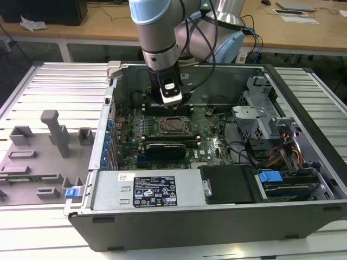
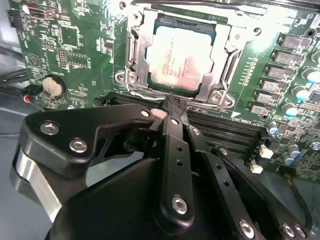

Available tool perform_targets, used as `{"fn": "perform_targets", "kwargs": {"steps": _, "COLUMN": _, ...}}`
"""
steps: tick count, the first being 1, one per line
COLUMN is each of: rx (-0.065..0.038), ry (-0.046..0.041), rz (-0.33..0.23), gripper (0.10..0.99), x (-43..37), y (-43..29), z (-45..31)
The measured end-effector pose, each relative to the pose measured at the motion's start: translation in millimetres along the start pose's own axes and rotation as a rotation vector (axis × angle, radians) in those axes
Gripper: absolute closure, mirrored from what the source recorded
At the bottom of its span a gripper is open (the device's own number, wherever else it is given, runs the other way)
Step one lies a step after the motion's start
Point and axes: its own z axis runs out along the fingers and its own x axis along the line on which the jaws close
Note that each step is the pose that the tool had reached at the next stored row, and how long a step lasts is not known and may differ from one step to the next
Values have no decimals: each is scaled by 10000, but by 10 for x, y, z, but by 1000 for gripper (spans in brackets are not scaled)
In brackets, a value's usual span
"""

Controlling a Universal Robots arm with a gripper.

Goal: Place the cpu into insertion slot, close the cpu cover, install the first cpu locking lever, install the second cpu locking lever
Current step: 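Install the first cpu locking lever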

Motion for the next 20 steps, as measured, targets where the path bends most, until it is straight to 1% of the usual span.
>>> {"fn": "perform_targets", "kwargs": {"steps": 2, "rx": 1, "ry": -1, "rz": 1, "gripper": 980, "x": -7, "y": 7, "z": -42}}
{"fn": "perform_targets", "kwargs": {"steps": 7, "rx": 2, "ry": -1, "rz": 2, "gripper": 980, "x": -29, "y": 30, "z": -181}}
{"fn": "perform_targets", "kwargs": {"steps": 9, "rx": 2, "ry": -1, "rz": 0, "gripper": 980, "x": -35, "y": 35, "z": -207}}
{"fn": "perform_targets", "kwargs": {"steps": 12, "rx": 8, "ry": 6, "rz": 1, "gripper": 980, "x": -36, "y": 35, "z": -210}}
{"fn": "perform_targets", "kwargs": {"steps": 14, "rx": 106, "ry": 250, "rz": 26, "gripper": 980, "x": -42, "y": 37, "z": -208}}
{"fn": "perform_targets", "kwargs": {"steps": 15, "rx": 173, "ry": 422, "rz": 44, "gripper": 980, "x": -47, "y": 39, "z": -205}}
{"fn": "perform_targets", "kwargs": {"steps": 16, "rx": 291, "ry": 719, "rz": 72, "gripper": 980, "x": -57, "y": 43, "z": -201}}
{"fn": "perform_targets", "kwargs": {"steps": 17, "rx": 355, "ry": 884, "rz": 87, "gripper": 980, "x": -62, "y": 45, "z": -199}}
{"fn": "perform_targets", "kwargs": {"steps": 18, "rx": 378, "ry": 940, "rz": 94, "gripper": 980, "x": -63, "y": 44, "z": -199}}
{"fn": "perform_targets", "kwargs": {"steps": 20, "rx": 401, "ry": 993, "rz": 99, "gripper": 980, "x": -63, "y": 44, "z": -200}}
